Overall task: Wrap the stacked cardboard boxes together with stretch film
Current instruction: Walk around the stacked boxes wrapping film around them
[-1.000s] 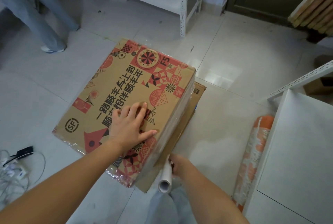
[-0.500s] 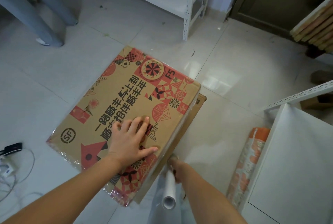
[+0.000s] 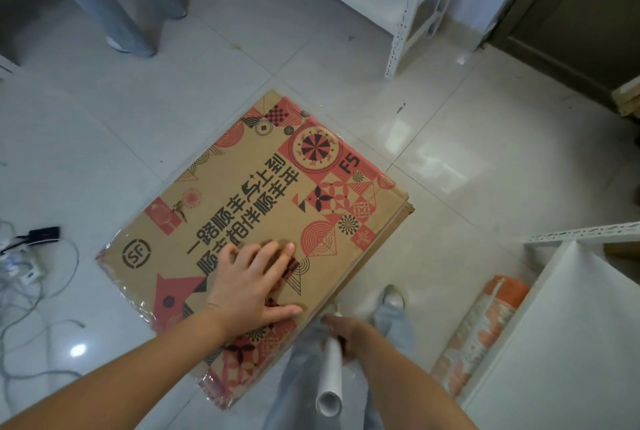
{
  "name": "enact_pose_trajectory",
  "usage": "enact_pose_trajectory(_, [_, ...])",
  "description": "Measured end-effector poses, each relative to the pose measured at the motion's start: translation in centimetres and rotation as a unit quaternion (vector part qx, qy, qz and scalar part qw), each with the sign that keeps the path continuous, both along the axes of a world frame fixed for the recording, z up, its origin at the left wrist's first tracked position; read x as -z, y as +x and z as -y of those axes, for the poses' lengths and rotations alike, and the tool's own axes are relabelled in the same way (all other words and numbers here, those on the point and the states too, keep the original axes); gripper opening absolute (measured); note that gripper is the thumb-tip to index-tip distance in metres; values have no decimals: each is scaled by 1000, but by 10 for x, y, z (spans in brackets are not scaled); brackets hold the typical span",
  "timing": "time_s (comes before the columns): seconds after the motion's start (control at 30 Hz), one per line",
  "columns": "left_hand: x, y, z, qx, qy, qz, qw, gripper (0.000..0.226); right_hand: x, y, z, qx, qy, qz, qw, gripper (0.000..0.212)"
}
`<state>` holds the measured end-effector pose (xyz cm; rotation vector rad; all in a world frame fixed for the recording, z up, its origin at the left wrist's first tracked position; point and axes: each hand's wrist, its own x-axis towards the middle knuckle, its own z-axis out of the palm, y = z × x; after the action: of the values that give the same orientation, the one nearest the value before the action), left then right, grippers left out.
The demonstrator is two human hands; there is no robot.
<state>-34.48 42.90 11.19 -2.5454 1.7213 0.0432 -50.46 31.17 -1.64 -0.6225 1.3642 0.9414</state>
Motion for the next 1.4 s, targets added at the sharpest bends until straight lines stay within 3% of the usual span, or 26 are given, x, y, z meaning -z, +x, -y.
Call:
enact_pose_trajectory(0.17, [1,-1,-1,-1,0,13,1000,94,-12,0,9,-67,20,21,997,14])
enact_pose_trajectory(0.4, [-1,-4,3,-22,40,7,999,101,-7,4,46,85,3,-36,996,17])
enact_pose_trajectory(0.5, [0,-4,2,-24,42,17,999,106,4,8,38,4,34,-2,999,27])
enact_pose_trajectory(0.6, [-2,-3,3,-36,45,11,998,105,-6,8,52,-59,85,6,995,12])
enact_pose_trajectory(0.67, [0,-3,4,-40,43,8,998,102,-7,3,65,-81,83,13,993,46])
enact_pose_trajectory(0.7, [0,-4,5,-40,44,5,998,102,-9,3,69,-86,64,19,994,47])
enact_pose_trajectory(0.77, [2,-3,3,-41,40,5,998,104,-8,4,76,-90,38,12,995,23])
enact_pose_trajectory(0.87, [3,-2,1,-45,30,5,999,106,-4,9,84,-81,31,-19,996,13])
enact_pose_trajectory(1.03, [5,-1,-2,-43,19,10,999,102,6,20,77,-111,75,-4,991,30])
enact_pose_trajectory(1.13, [7,2,-3,-39,11,3,999,99,1,22,85,-153,48,-3,987,20])
enact_pose_trajectory(1.23, [8,1,-2,-36,12,-8,999,96,5,23,101,-118,-7,-7,993,20])
enact_pose_trajectory(1.3, [6,2,-2,-35,17,-18,999,91,2,28,105,-80,-5,-12,997,14])
enact_pose_trajectory(1.4, [2,3,-2,-35,36,-38,998,86,1,33,106,-67,-19,3,998,20])
